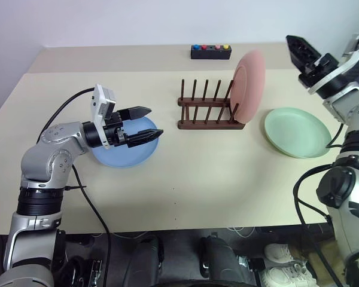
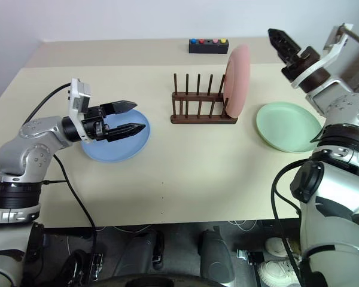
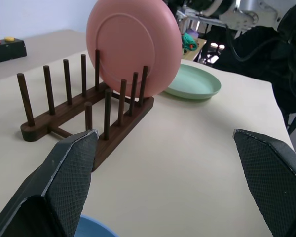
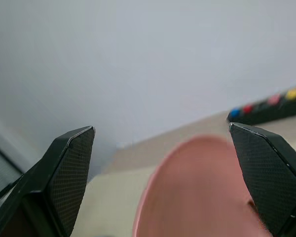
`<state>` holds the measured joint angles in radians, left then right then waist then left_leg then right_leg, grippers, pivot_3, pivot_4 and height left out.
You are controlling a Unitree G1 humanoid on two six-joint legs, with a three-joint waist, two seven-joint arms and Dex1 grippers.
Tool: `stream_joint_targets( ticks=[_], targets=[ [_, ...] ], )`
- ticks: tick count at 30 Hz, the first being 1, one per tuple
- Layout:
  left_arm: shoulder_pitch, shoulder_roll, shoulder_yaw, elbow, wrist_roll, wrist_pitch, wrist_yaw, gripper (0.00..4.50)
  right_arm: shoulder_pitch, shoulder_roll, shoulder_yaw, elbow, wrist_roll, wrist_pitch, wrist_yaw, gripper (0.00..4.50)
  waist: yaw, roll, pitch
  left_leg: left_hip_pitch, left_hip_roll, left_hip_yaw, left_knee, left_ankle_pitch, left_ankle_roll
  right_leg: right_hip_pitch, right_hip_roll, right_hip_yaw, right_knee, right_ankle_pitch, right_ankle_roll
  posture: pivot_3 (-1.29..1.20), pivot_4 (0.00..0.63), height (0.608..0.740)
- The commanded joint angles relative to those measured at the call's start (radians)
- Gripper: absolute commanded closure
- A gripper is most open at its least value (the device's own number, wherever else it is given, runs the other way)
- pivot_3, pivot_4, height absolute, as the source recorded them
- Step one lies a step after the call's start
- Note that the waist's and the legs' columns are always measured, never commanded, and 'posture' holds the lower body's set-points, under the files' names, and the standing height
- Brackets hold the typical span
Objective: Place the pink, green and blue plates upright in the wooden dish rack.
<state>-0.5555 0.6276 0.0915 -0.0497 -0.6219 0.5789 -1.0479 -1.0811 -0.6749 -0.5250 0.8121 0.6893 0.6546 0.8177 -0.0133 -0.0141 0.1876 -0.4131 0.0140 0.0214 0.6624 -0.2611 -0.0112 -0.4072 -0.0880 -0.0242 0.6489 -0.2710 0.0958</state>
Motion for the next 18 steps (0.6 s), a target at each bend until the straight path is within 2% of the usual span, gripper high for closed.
stream_joint_targets(
  ticks=[1, 6, 8, 13, 15, 18],
  targets=[
    [-0.016, 0.009, 0.008, -0.029, 0.008, -0.031, -0.004, 0.00, 0.014, -0.049, -0.031, -0.037, -0.021, -0.109, -0.010, 0.04, 0.001, 0.000, 0.000, 0.000, 0.000, 0.000, 0.000, 0.000, 0.000, 0.000, 0.000, 0.000, 0.000, 0.000, 0.000, 0.00, 0.150, 0.740],
    [-0.002, 0.022, -0.005, -0.040, 0.022, -0.039, -0.021, 0.00, 0.229, -0.105, 0.117, -0.217, -0.213, -0.296, 0.008, 0.04, 0.001, 0.000, 0.000, 0.000, 0.000, 0.000, 0.000, 0.000, 0.000, 0.001, 0.000, 0.000, -0.001, 0.000, 0.000, 0.00, 0.150, 0.740],
    [-0.005, 0.021, -0.004, -0.040, 0.007, -0.023, -0.031, 0.00, 0.298, -0.146, 0.139, -0.273, -0.226, -0.263, 0.036, 0.04, 0.000, 0.001, 0.001, 0.000, 0.000, 0.001, 0.000, 0.000, 0.000, 0.000, 0.000, 0.001, -0.001, 0.000, 0.001, 0.00, 0.150, 0.740],
    [-0.017, 0.024, -0.004, -0.064, -0.078, 0.072, -0.078, 0.00, 0.595, -0.290, 0.295, -0.514, -0.309, -0.110, 0.139, 0.04, 0.002, 0.002, 0.001, 0.001, 0.000, 0.001, 0.000, 0.000, 0.000, 0.000, 0.000, 0.002, -0.001, 0.001, 0.001, 0.00, 0.150, 0.740],
    [-0.022, 0.033, -0.011, -0.068, -0.094, 0.101, -0.099, 0.00, 0.641, -0.306, 0.327, -0.563, -0.326, -0.078, 0.137, 0.04, -0.004, 0.002, 0.001, 0.002, 0.000, 0.001, 0.000, 0.000, 0.000, 0.001, 0.000, 0.002, -0.001, 0.001, 0.001, 0.00, 0.150, 0.740],
    [-0.022, 0.051, -0.034, -0.069, -0.077, 0.093, -0.138, 0.00, 0.632, -0.314, 0.351, -0.573, -0.330, -0.019, 0.138, 0.04, -0.008, 0.004, 0.002, 0.005, 0.001, 0.003, 0.000, 0.000, 0.000, 0.001, 0.002, 0.008, 0.000, 0.001, 0.001, 0.00, 0.150, 0.740]
  ],
)
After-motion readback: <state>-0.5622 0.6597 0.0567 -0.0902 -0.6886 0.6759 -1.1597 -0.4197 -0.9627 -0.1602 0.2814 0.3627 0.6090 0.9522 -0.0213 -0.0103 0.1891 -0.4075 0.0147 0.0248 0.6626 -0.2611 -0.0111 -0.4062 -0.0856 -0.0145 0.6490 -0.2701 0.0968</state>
